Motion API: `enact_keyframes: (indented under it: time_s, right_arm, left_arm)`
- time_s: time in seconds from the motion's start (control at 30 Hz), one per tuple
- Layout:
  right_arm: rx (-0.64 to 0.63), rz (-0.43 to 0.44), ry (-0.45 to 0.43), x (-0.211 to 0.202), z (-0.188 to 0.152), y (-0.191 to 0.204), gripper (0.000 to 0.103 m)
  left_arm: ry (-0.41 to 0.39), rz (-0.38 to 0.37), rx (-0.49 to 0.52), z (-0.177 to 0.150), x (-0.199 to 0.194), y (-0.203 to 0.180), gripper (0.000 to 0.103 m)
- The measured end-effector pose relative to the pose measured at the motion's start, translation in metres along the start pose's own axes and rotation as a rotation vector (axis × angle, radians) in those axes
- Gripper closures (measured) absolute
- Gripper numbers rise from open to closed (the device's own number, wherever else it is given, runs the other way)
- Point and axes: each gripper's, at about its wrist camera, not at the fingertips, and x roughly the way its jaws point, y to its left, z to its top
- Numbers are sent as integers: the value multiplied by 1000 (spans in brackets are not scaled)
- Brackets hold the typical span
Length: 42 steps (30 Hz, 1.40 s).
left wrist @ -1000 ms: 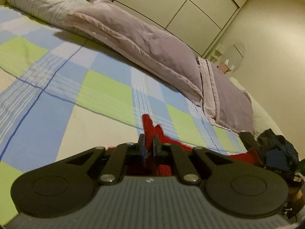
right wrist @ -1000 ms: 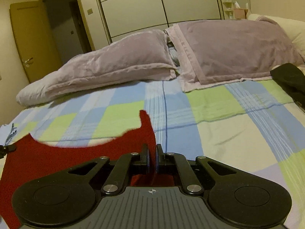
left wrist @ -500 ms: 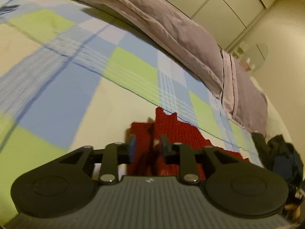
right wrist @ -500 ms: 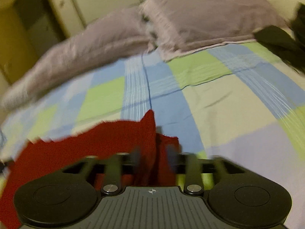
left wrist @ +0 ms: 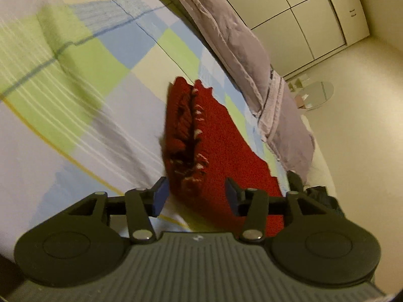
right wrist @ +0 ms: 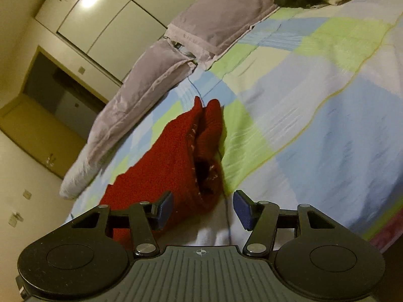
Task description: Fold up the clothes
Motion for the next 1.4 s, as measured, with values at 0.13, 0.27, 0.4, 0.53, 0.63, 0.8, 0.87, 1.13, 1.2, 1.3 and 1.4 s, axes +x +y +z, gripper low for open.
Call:
enact_keyframes:
  time_s: [0.13,0.27,0.4,0.53,0.63,0.8,0.87,1.13,1.2,1.3,1.4]
  right_arm:
    - [27,22,6,19,-3,1,47]
    - [13,4,78,32,-1,6,89]
    - [-75,-38,22,7,22,22,94]
    - [-101,-146,74,14,16,14,94]
    - [-122,-211,116,33,-4,7,94]
    - [-186,-284,92,20,2,28,52]
    - [-272,-341,31,13,5,43,52]
    - [-349,-233,-26,49,23,74,52]
    - [-321,-224,-6,69,28,69,52]
    - [-258,-203,14,90,34,59,53]
    - [-219,-205,22,107,42,48,94]
  left_arm:
    - [32,-26,-58,0,21,6,65]
    - [38,-35,-48,6,27,6,94]
    - [-11,-26,38,16,0,-1,94]
    - [60,68,48,-2,18,13,93]
    - [59,89,64,-9,24,9,90]
    - [-17,203,211,2,2,-24,81]
    - [-67,249,269,9,-10,-38,78]
    - [-32,188,330,44,41,-65,63]
    - [-6,195,348,49,64,-65,63]
    - [24,227,383,52,94,-64,75]
    - [8,235,405,51,98,-55,96]
